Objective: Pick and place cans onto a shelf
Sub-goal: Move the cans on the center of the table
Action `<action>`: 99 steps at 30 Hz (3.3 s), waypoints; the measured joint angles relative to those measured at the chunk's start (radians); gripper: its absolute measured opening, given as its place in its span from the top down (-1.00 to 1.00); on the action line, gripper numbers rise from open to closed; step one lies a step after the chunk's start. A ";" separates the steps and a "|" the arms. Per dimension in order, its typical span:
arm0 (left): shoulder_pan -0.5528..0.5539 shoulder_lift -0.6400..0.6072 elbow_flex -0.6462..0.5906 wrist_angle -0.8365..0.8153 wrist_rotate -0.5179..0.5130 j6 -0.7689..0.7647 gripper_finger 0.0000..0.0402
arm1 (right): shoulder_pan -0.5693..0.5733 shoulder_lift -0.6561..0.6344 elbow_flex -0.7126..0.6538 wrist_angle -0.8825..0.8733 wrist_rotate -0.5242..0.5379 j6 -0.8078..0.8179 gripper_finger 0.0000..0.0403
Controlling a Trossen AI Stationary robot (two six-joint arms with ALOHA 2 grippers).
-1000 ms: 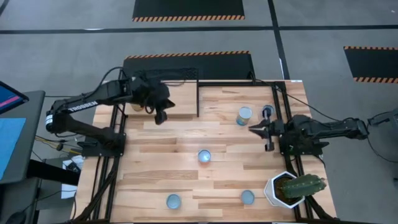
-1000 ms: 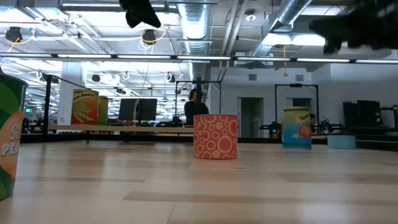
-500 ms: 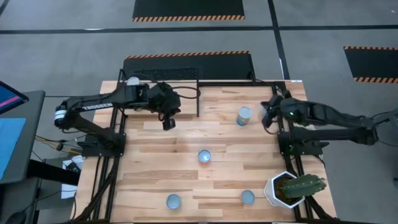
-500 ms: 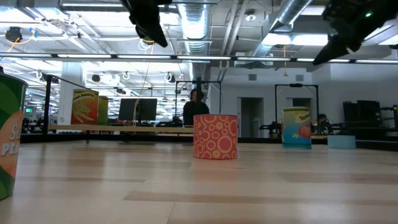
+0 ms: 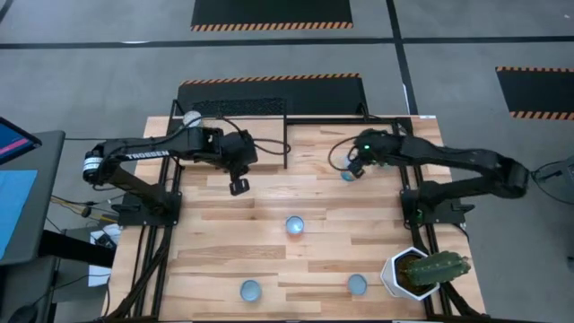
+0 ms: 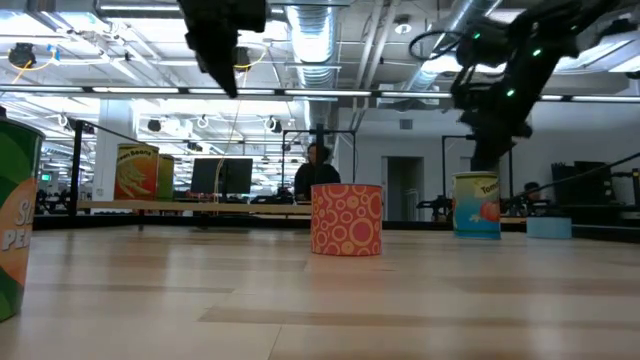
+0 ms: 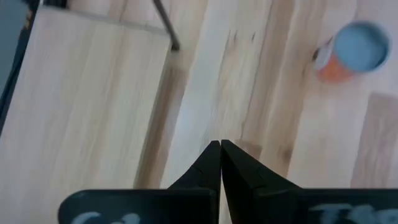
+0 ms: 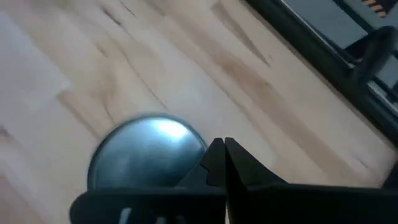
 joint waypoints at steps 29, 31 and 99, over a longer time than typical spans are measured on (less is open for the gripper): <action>-0.065 -0.001 0.000 -0.043 -0.076 -0.023 1.00 | 0.099 0.140 0.085 -0.184 0.132 0.221 0.99; -0.065 -0.001 0.000 -0.043 -0.076 -0.024 1.00 | 0.102 0.172 0.085 -0.156 0.082 0.219 0.99; -0.066 -0.002 0.000 -0.036 -0.083 -0.041 1.00 | -0.023 0.422 0.063 -0.543 0.312 0.543 0.99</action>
